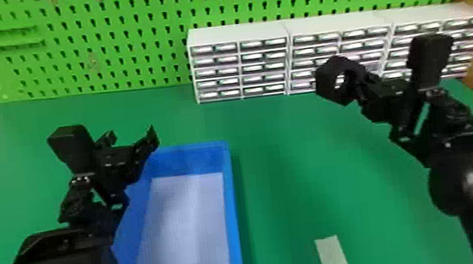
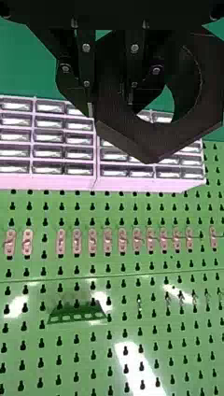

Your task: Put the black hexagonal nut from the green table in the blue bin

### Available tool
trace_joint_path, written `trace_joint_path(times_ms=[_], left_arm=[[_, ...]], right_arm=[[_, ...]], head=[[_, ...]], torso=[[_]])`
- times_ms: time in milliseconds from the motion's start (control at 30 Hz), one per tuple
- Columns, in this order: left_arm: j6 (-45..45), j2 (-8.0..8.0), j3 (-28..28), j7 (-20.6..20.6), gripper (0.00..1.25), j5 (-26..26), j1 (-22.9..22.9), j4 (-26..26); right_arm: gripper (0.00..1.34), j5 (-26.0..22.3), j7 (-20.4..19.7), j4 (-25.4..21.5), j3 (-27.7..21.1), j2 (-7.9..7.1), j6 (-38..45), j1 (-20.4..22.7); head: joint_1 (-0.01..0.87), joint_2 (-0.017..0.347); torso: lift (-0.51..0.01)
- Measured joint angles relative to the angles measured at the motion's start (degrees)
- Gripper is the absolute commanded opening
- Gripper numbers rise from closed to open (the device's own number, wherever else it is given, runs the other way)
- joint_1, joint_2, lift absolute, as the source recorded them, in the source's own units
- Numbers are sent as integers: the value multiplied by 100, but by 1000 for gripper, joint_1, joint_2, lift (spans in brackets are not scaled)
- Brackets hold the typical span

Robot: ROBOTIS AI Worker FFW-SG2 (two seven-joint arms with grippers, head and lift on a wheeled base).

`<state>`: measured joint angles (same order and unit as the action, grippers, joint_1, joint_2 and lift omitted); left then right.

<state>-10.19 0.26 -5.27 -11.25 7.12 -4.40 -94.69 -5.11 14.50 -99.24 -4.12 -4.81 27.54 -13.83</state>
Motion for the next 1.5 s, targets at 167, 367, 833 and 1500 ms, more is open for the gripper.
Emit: trace_joint_path(times_ms=[167, 367, 833, 1500], left_arm=[[0, 0, -7, 0, 927, 0, 0, 0], [0, 0, -8, 0, 927, 0, 0, 1], [0, 0, -17, 0, 928, 9, 9, 2], [0, 0, -3, 0, 928, 18, -13, 1]], right_arm=[[304, 36, 0, -16, 14, 40, -109, 89], [304, 76, 0, -46, 75, 29, -184, 176], [304, 115, 0, -164, 130, 15, -301, 335], [304, 154, 0, -173, 225, 46, -173, 244]], head=[[686, 51], [686, 51], [686, 51], [686, 51]], torso=[[-97], [-97], [-97], [-97]])
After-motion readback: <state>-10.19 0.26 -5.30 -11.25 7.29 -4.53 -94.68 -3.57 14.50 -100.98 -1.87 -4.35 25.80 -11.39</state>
